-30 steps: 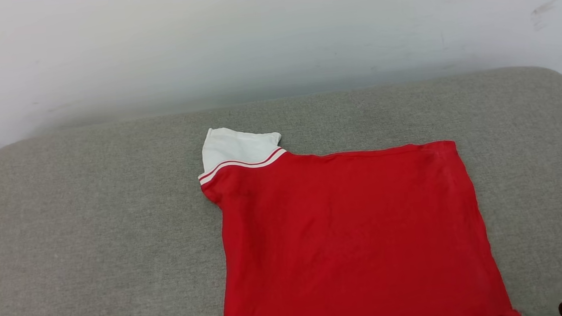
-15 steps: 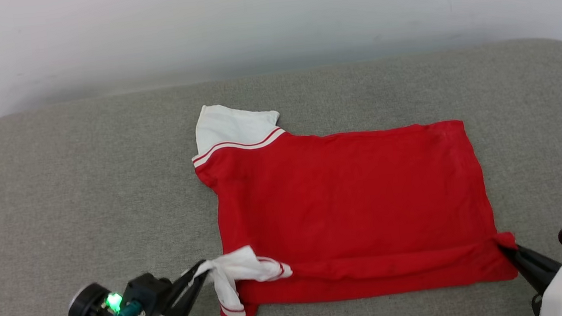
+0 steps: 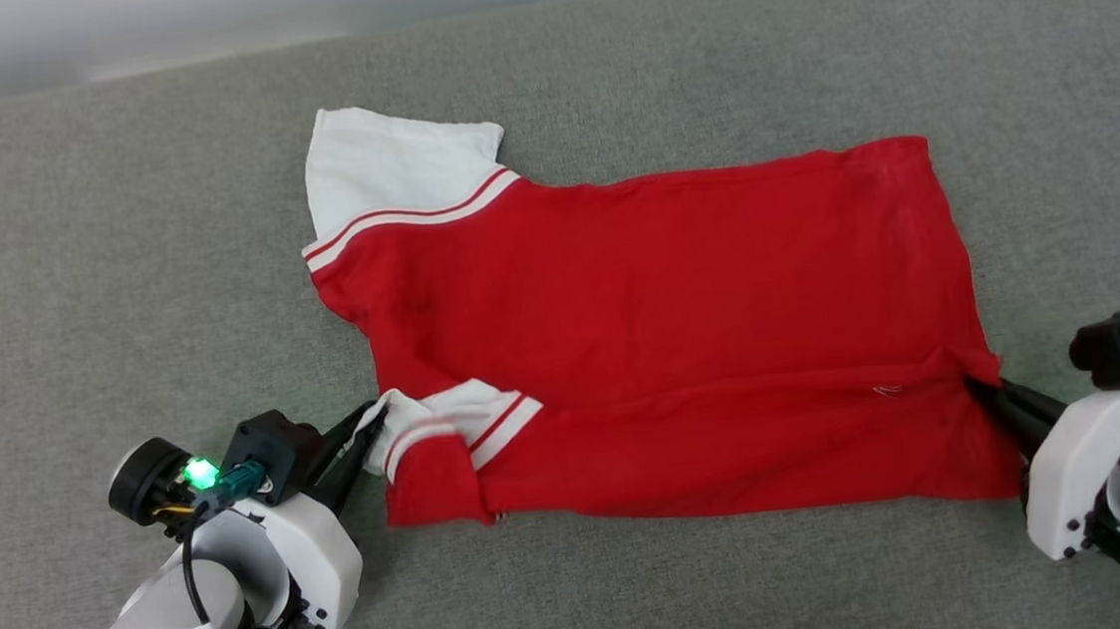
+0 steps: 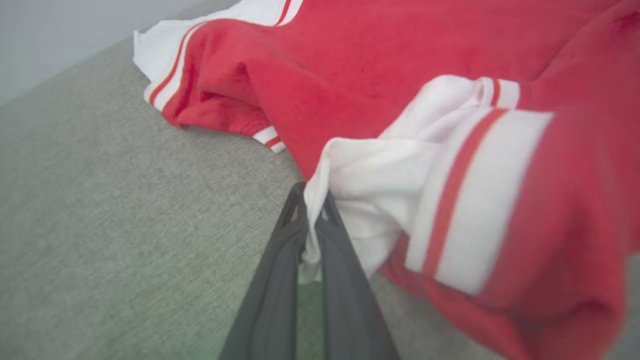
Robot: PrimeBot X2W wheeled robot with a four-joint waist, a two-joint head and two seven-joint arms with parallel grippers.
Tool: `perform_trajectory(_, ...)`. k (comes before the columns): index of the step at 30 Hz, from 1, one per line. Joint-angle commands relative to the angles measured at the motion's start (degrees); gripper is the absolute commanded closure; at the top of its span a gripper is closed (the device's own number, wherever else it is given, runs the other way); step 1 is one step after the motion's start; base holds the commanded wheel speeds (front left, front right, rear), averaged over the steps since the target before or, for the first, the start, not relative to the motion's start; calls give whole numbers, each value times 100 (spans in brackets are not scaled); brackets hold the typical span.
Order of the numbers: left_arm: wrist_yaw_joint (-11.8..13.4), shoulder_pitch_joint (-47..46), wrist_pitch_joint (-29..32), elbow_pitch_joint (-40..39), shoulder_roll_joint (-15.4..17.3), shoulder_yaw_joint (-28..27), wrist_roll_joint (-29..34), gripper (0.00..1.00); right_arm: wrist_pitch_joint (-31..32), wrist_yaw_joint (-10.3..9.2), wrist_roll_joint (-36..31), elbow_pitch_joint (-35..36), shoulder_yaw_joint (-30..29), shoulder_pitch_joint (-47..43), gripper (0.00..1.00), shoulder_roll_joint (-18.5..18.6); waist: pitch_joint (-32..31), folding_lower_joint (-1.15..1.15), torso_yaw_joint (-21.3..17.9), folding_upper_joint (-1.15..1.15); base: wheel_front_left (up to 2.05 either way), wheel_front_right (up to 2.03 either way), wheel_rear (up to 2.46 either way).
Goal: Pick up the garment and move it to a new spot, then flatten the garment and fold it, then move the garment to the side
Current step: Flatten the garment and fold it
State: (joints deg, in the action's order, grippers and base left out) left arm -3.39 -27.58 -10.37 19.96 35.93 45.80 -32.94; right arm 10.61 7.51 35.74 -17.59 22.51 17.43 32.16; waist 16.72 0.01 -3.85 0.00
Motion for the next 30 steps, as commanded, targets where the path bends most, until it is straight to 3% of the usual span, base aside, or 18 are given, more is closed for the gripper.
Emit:
perform_trajectory(1, -61, -84, -35, 149, -56, 51, 20, 100, 2, -4, -56, -118, 123, 118, 100, -47, 109, -1, 2, 0, 0, 0, 0)
perform_trajectory(8, -215, -237, -265, 780, -273, 125, -10, 100, -196, -2, 142, -433, 524, 342, 100, -120, 11, -1, 59, 0, 0, 0, 0)
perform_trajectory(9, -218, -254, -301, 826, -285, 113, 8, 100, -229, -2, 177, -429, 552, 338, 79, -95, -48, -1, 83, 0, 0, 0, 0)
perform_trajectory(10, -225, -249, -336, 857, -291, 104, 8, 71, -259, -2, 218, -403, 569, 322, 50, -66, -115, -1, 104, 0, 0, 0, 0)
perform_trajectory(11, -200, -263, -363, 872, -282, 74, 33, 6, -313, -2, 243, -364, 566, 302, 0, -36, -179, -1, 125, 0, 0, 0, 0)
perform_trajectory(12, -176, -279, -392, 851, -285, 30, 26, 0, -356, -3, 265, -318, 562, 272, 0, -9, -243, -1, 146, 0, 0, 0, 0)
perform_trajectory(21, -87, -453, -182, 189, 14, -127, -9, 0, -518, -3, 235, 193, 364, -4, 0, 181, -686, -1, 316, 0, 0, 0, 0)
perform_trajectory(27, -127, -834, 802, -558, 245, -142, -222, 0, -422, -3, 100, 510, 110, -92, 0, 215, -797, -1, 386, 0, 0, 0, 0)
perform_trajectory(30, -187, -1042, 1754, -844, 295, -87, -604, 0, -337, -3, 41, 621, 16, -145, 0, 197, -827, -1, 406, 0, 0, 0, 0)
